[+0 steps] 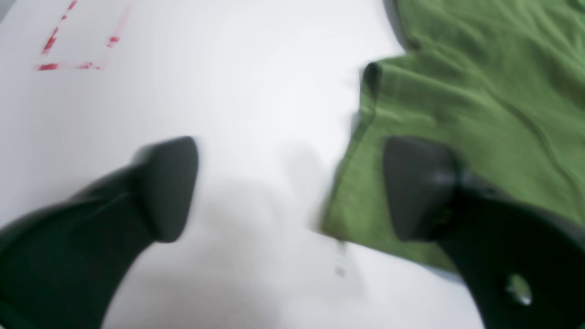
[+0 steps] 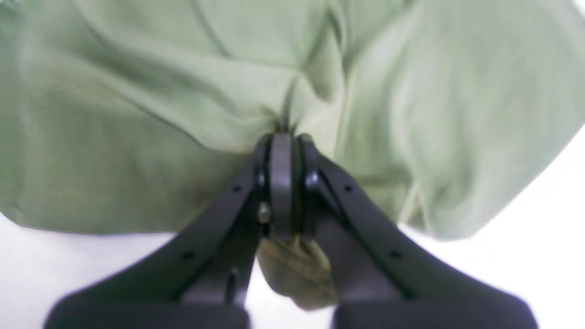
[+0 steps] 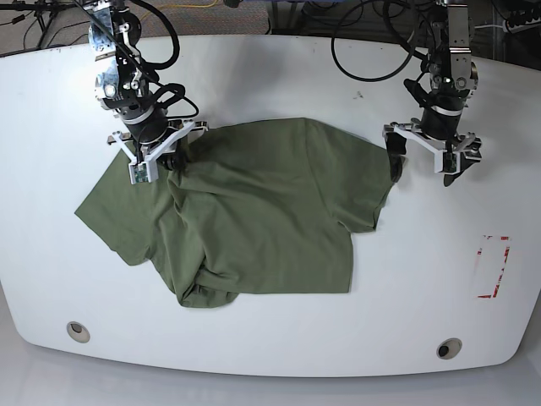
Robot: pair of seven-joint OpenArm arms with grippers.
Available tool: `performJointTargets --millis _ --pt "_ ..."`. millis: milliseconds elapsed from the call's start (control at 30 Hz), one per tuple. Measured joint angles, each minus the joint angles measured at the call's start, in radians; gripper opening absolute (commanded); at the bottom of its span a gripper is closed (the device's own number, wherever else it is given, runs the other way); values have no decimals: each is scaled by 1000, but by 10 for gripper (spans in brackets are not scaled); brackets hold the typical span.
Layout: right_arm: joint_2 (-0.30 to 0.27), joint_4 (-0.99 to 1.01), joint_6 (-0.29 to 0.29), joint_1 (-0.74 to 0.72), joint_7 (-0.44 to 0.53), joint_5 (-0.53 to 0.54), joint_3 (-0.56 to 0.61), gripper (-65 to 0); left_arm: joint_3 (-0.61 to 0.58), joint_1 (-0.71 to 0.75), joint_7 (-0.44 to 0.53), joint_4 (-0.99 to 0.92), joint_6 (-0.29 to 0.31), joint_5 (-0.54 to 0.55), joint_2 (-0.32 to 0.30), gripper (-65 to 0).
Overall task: Fold the T-shirt properly
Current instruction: 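Lower the left gripper onto the shirt's shoulder edge and grasp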
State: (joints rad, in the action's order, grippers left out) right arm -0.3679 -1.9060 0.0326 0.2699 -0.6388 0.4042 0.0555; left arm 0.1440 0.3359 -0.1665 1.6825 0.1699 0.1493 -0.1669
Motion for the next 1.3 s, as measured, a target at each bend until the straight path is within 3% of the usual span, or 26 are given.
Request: performJointTargets --millis 100,233,500,533,567,700,833,1233,1300 --pt "0 -7 -4 -3 6 0 -2 -618 -1 -2 2 2 25 1 2 0" --pt "-1 -7 -7 1 -2 0 -2 -542 -3 -19 11 6 21 -2 3 0" --pt "-4 2 -6 2 -15 0 -43 -304 -42 -46 36 7 -5 -3 5 0" --pt "-5 2 -6 3 -16 0 -50 -248 -43 -47 36 7 -7 -2 7 0" --pt "-6 2 -6 5 -16 0 -56 -192 -46 -48 36 5 -12 -3 7 -45" --pt "-3 1 -18 29 -16 4 -115 -188 -76 -85 -14 -32 -66 5 6 -166" --pt "-6 6 -6 39 -21 -6 -132 -190 -78 -101 -45 -43 -61 10 8 -213" --pt "-2 10 -15 36 -18 4 -141 -165 -114 -126 -119 -36 -81 36 14 -186" --pt "-6 11 -14 39 -18 2 -141 -154 -114 -125 -117 -26 -74 43 14 -221"
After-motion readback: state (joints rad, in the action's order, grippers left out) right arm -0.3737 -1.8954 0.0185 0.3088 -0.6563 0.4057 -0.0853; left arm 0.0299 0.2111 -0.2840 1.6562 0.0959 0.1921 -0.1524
